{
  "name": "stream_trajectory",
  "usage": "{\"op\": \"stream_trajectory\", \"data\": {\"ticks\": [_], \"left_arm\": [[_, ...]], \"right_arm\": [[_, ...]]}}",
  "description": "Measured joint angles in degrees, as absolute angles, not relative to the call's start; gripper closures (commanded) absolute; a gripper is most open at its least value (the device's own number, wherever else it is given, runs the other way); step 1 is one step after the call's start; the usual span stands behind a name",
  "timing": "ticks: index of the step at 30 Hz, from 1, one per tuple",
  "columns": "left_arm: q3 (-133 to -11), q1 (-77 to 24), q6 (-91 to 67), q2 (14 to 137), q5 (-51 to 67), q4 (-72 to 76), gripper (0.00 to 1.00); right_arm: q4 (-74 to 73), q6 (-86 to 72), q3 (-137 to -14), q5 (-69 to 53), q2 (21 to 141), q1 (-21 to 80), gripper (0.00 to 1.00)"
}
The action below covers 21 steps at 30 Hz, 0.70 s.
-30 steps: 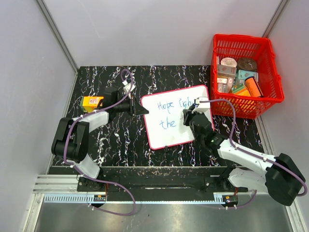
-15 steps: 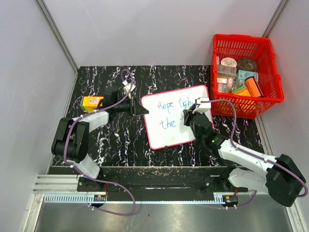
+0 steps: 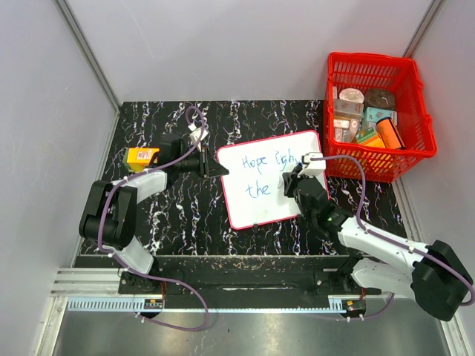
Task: Write a sentence on the whiteboard
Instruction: Write on the whiteboard with the whiteboard.
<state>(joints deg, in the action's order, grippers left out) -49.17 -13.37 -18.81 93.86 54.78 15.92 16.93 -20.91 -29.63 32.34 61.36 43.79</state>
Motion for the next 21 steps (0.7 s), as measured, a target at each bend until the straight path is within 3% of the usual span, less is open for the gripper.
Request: {"op": "stream_trajectory", "data": {"ticks": [21], "left_arm": [[-49.17, -13.37, -18.81, 93.86, 54.74, 15.92, 1.00]], "right_arm": [[15.00, -22.28, -29.06, 32.71, 60.75, 43.79, 1.00]]}}
